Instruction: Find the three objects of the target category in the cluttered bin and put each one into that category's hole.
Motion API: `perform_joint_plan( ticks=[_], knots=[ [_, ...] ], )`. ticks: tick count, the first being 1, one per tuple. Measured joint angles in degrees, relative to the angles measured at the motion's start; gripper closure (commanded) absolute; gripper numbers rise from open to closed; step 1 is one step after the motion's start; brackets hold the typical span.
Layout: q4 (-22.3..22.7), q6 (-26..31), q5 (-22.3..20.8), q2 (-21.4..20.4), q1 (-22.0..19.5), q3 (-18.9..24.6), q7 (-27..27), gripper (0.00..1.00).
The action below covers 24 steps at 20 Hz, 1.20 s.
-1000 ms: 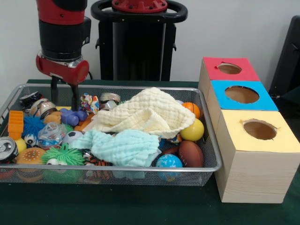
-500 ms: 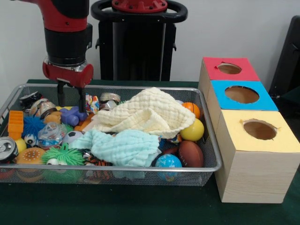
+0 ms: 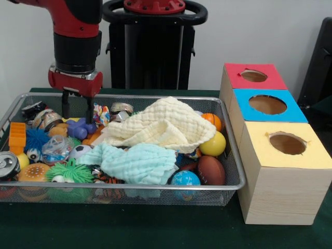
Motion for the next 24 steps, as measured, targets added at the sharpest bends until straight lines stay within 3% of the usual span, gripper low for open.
perform_joint_plan(
  ticks=[7,17,24],
  knots=[
    [0.0,-2.7,-4.0,0.2,-0.1,-0.2,0.0,0.00],
    [0.0,-6.6,-6.3,2.0,-0.3,-1.5,0.0,0.00],
    [0.0,-6.7,-7.5,3.1,-2.6,-1.5,0.0,0.00]
  ],
)
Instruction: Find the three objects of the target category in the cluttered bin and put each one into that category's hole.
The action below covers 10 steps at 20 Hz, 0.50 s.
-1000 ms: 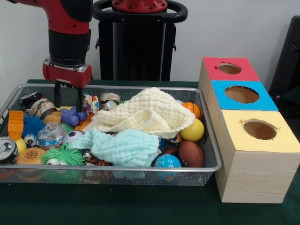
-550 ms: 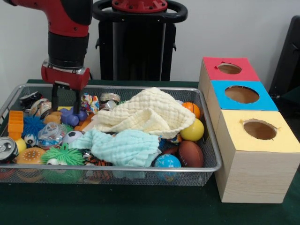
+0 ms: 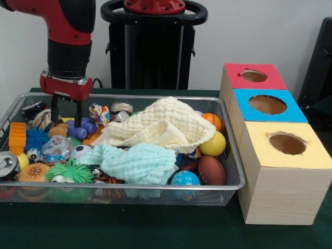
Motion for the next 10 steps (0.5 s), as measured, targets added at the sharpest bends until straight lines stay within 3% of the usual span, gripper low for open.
perform_joint_plan(
  ticks=[10],
  knots=[
    [0.0,-1.5,-2.3,1.0,-2.4,-0.6,0.0,0.00]
  ],
)
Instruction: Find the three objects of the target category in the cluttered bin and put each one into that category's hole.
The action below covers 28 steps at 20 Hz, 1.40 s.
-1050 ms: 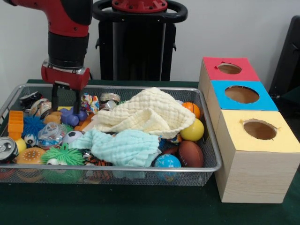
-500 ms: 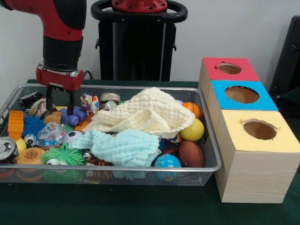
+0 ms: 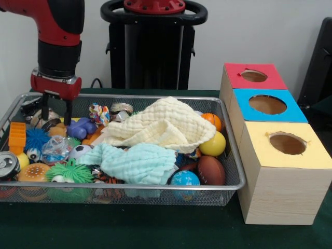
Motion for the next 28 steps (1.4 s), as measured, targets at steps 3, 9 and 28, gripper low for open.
perform_joint_plan(
  ticks=[3,9,28],
  knots=[
    [0.0,-0.6,-0.5,0.1,-0.3,0.2,0.0,0.00],
    [0.0,-2.2,-0.5,1.2,-0.9,0.6,0.0,0.00],
    [0.0,-5.7,-0.5,3.7,-1.5,1.1,0.0,1.00]
  ],
)
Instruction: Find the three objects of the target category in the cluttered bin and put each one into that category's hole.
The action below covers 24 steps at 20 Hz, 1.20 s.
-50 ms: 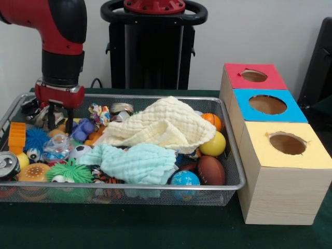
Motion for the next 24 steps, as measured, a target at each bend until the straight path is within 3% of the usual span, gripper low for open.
perform_joint_plan(
  ticks=[10,16,24],
  knots=[
    [0.1,-0.3,0.0,0.3,0.1,0.8,0.0,1.00],
    [1.6,1.3,1.4,-3.1,3.3,0.6,0.0,1.00],
    [3.1,15.8,6.1,-12.4,8.2,0.6,0.0,1.00]
  ],
)
